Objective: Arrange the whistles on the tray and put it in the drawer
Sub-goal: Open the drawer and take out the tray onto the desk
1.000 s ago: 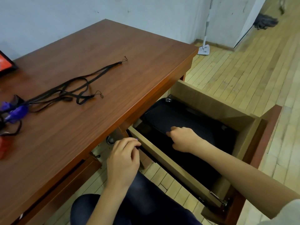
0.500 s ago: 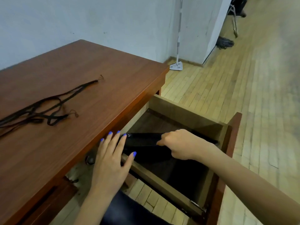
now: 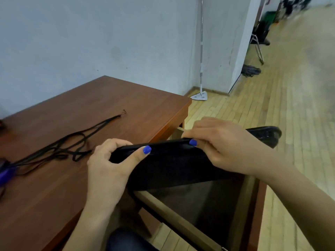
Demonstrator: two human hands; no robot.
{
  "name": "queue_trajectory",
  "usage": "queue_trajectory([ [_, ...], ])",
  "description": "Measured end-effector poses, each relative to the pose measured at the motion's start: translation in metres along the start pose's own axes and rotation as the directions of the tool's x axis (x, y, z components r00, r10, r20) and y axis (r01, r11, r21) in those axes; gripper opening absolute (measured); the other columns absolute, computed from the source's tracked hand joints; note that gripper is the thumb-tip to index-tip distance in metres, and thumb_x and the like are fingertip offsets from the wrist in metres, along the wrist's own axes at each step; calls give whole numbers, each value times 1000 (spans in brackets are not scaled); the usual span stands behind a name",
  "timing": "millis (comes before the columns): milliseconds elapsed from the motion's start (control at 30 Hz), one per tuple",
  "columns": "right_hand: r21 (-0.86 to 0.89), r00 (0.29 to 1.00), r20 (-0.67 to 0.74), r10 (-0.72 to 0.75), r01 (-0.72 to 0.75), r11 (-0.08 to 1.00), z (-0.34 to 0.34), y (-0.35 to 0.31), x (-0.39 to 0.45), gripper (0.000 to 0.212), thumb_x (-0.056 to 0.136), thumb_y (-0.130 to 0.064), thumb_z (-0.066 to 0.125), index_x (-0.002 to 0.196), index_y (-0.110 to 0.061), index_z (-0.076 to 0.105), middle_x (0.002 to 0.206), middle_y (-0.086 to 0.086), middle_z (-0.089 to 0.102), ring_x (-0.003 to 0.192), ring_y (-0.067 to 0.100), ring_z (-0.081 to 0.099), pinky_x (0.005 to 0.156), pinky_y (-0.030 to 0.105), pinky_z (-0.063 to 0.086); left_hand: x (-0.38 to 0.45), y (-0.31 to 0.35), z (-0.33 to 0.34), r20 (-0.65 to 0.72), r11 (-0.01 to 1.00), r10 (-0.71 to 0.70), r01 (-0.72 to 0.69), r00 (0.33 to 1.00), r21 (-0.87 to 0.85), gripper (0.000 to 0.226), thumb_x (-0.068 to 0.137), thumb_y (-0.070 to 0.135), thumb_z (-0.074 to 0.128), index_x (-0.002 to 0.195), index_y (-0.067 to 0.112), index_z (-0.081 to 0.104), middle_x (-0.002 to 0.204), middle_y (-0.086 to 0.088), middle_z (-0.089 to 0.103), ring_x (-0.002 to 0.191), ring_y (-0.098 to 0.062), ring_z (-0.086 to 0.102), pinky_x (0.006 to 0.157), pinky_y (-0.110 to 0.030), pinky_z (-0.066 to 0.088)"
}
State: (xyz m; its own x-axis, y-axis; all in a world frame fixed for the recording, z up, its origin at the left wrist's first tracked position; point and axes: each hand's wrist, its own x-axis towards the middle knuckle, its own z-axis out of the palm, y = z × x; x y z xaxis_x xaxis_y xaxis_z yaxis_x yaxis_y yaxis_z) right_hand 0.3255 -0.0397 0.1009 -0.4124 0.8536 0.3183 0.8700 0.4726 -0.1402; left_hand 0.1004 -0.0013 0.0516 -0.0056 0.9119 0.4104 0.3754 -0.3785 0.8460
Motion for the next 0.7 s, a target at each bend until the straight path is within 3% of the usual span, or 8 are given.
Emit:
queue_trajectory([
  [133,30,985,-157,-70,75,997,-37,-21,22,34,85,-17,42,107,-20,68,79,-16,55,74,8,51,63,30,48,13,46,-38,-82,996,64,-68,995,-54,29,49,55,80,64,35,66,66,13,64,64,-6,59,52,-19,47],
  [233,-16,966,-222,-135,134,991,-66,-50,44,38,84,-26,35,103,-26,68,73,-19,49,71,8,47,61,30,44,14,70,-76,-163,991,80,-96,983,-95,23,48,47,82,60,33,68,58,12,63,53,-2,56,45,-15,43],
  [367,-30,915,-294,-277,281,959,-86,-99,73,39,84,-26,36,107,-27,67,70,-22,39,74,5,41,60,15,31,4,89,-136,-324,985,129,-160,937,-71,24,49,44,80,65,29,70,62,9,65,59,-6,59,49,-14,45],
  [467,54,894,-281,-350,378,924,-82,-136,94,36,91,-24,38,115,-28,64,82,-21,45,82,3,41,64,18,32,-14,95,-179,-429,987,147,-161,891,4,25,43,45,78,61,30,70,58,12,65,58,-6,58,50,-13,45],
  [567,147,883,-206,-422,454,879,-70,-174,109,32,96,-23,41,123,-30,59,103,-13,59,92,6,46,77,24,34,-40,93,-219,-518,988,155,-129,841,86,17,47,39,76,58,29,68,56,14,64,55,1,56,48,-10,42],
  [700,213,833,-107,-543,552,806,-43,-225,111,38,98,-24,38,133,-31,48,128,-7,55,115,10,46,94,25,35,-89,77,-266,-573,980,122,-9,810,197,13,53,32,81,60,31,69,56,14,64,54,2,54,48,-10,42],
])
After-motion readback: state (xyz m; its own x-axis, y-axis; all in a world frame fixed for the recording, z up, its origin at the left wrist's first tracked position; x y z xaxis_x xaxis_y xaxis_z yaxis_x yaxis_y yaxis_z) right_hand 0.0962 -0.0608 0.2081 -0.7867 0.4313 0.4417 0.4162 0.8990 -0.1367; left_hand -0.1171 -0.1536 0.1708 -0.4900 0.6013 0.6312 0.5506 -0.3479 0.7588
